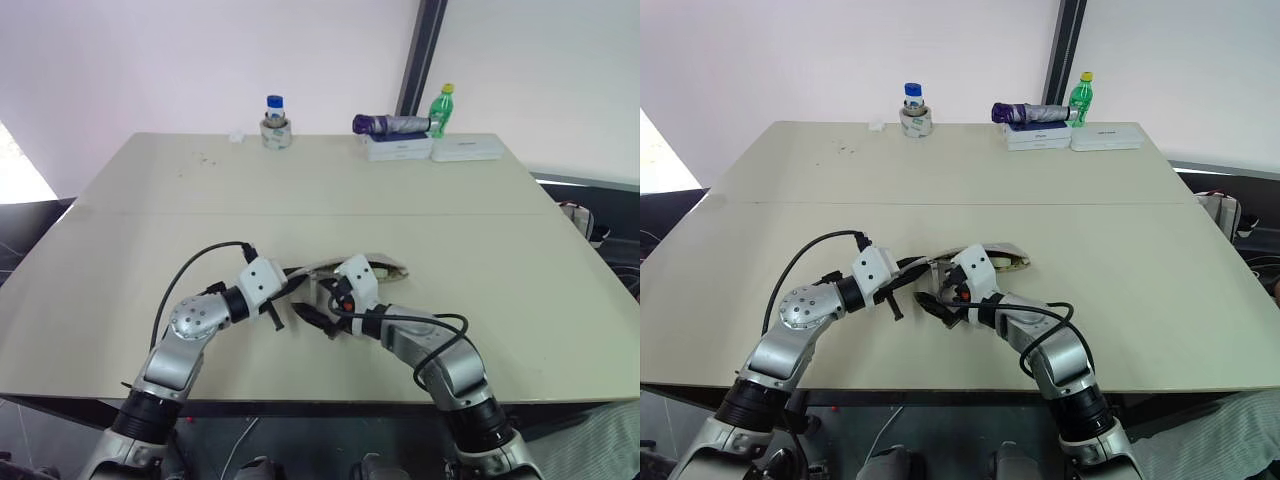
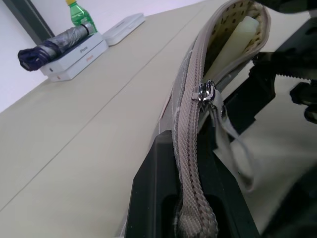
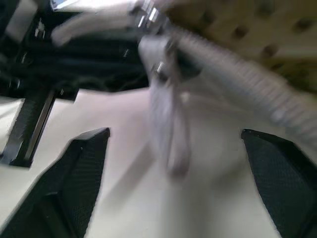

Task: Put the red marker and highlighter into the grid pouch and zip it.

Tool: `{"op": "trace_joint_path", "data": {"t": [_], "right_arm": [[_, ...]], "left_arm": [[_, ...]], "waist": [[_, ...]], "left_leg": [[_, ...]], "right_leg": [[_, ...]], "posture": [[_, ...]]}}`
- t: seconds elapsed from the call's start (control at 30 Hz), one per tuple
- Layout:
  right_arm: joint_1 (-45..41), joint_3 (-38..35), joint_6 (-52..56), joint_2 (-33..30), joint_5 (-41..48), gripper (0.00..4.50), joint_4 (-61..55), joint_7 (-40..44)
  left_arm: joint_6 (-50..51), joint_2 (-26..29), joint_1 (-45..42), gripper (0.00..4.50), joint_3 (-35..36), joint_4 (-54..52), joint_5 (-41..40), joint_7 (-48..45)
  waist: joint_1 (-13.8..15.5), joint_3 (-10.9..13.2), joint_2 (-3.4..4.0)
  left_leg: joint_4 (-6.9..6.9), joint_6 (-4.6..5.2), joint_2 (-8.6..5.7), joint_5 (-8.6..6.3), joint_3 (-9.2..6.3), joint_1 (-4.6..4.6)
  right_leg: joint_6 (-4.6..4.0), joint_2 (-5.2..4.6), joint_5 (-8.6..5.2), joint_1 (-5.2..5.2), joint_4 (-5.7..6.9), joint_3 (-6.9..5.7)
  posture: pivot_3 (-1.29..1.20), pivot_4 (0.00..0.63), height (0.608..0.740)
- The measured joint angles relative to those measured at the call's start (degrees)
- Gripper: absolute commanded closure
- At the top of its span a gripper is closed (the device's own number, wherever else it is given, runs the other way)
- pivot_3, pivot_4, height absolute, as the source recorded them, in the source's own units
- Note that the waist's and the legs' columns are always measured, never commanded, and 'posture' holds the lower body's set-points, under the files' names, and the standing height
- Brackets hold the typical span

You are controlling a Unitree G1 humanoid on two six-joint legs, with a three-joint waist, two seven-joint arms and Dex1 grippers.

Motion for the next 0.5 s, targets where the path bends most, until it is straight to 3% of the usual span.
{"op": "trace_joint_path", "data": {"t": [0.2,0.5], "right_arm": [[0.0,-2.02,0.71,-0.22,2.54,4.47,-0.14,0.8],[0.0,-4.09,3.2,-3.05,5.29,4.47,-2.29,1.98]], "left_arm": [[0.02,-0.25,0.2,4.5,-0.15,-0.57,0.48,0.96],[-1.57,0.8,0.17,4.5,-0.1,1.02,2.99,2.38]], "waist": [[-0.07,0.0,0.0],[-0.01,0.0,0.0]], "left_leg": [[0.0,0.01,0.0,0.0,-0.01,0.0],[0.0,0.03,0.0,-0.01,0.0,0.0]], "right_leg": [[0.0,0.0,0.0,0.0,0.0,0.0],[0.0,0.0,0.0,0.0,0.0,0.0]], "posture": [[0.0,0.15,0.74],[0.0,0.15,0.74]]}}
